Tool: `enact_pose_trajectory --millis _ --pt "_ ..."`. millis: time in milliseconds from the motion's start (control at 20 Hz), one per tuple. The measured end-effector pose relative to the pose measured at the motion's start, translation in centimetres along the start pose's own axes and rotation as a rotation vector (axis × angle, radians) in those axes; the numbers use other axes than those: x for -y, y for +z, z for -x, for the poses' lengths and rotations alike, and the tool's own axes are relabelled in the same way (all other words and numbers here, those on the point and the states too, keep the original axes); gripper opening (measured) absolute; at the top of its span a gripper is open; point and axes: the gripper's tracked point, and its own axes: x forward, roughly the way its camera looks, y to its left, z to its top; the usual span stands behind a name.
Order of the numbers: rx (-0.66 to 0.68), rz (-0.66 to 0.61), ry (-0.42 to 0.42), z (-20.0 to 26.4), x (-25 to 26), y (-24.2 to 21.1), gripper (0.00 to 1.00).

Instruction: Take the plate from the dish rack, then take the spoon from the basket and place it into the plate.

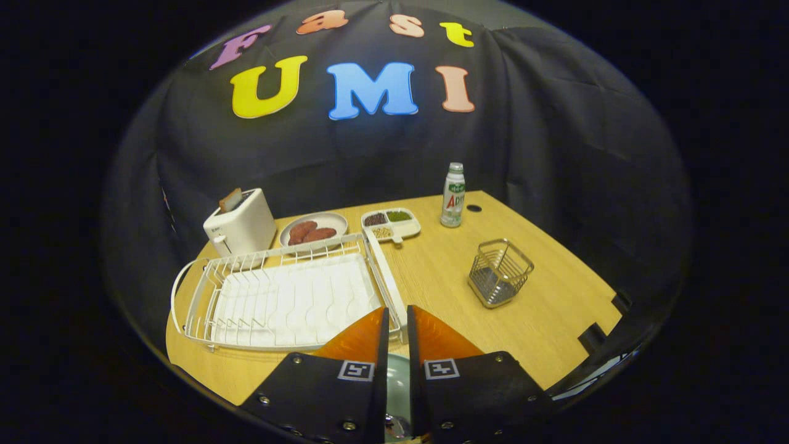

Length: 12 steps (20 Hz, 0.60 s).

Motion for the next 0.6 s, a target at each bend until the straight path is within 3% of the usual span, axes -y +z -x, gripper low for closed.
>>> enact_pose_trajectory --millis 350,600 --pt "0.32 0.04 0.037 2.7 1.6 13.3 0.19" --pt "0.487 0.048 0.092 5.0 2.0 19.3 0.22"
